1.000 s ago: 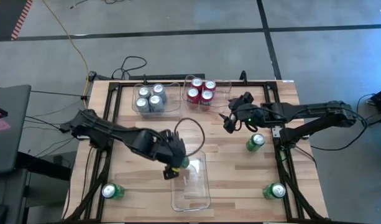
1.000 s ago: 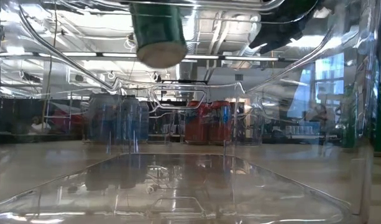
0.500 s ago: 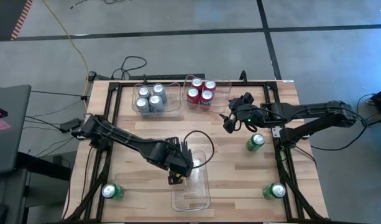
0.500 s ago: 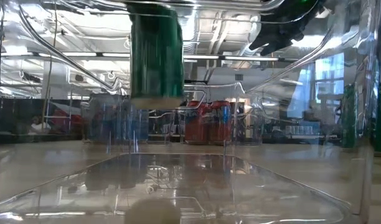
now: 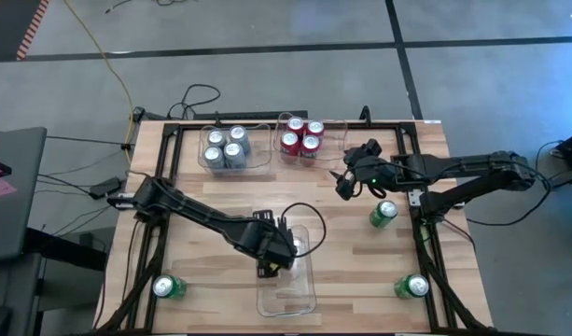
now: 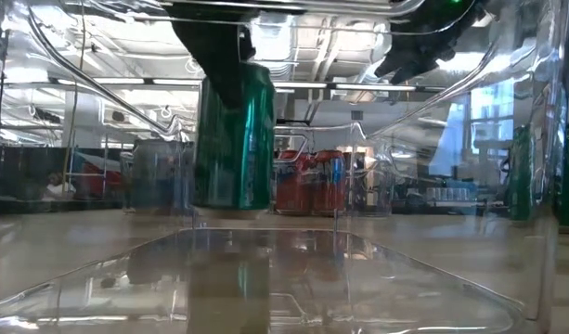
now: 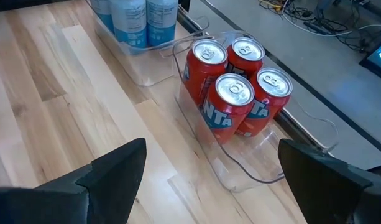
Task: Sort soda cans
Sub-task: Put the top left green soda can into the bottom transparent bin, then put the bottom left green soda can into the bottom transparent bin
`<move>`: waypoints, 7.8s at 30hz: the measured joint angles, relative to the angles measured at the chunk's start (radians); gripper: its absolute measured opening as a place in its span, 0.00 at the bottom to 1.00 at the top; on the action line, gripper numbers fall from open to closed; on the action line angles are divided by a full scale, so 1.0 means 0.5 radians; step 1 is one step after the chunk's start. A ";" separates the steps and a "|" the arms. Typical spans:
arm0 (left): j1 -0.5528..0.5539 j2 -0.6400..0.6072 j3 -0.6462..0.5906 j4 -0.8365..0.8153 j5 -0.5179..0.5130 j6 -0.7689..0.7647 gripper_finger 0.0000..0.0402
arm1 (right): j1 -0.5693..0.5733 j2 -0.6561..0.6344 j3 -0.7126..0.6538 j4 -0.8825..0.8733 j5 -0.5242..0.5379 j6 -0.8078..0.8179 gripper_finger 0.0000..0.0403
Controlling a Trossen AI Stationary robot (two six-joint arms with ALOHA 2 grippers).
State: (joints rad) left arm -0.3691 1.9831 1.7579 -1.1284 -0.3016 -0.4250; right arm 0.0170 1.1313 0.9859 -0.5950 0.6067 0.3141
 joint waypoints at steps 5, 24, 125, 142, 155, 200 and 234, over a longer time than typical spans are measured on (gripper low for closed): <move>0.004 -0.001 -0.099 0.083 -0.006 -0.010 0.77 | 0.000 0.000 0.000 0.000 0.000 0.001 0.94; 0.021 -0.011 -0.092 0.037 0.007 0.003 0.99 | 0.014 0.003 0.000 -0.104 0.001 0.119 0.94; -1.077 -0.193 0.138 -0.885 0.135 -2.544 0.99 | 0.127 0.005 -0.001 0.340 0.043 0.080 0.94; -0.900 -0.193 0.138 -0.885 0.130 -2.373 0.99 | 0.127 0.005 -0.001 0.354 0.040 0.043 0.94; -0.744 -0.194 0.216 -0.335 0.558 -1.987 0.99 | 0.142 0.005 -0.001 0.345 0.039 0.051 0.94; -0.731 -1.225 0.236 -0.659 -0.687 -1.454 0.97 | 0.259 0.005 0.000 0.264 0.039 0.162 0.94; -0.318 -1.271 0.791 -0.243 -0.827 0.729 0.92 | 0.188 0.157 0.001 0.537 0.004 0.068 0.94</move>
State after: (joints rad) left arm -0.5283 1.3476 2.1532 -1.2501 -0.7152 -0.0603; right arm 0.1111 1.2098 0.9863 -0.3265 0.6086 0.3482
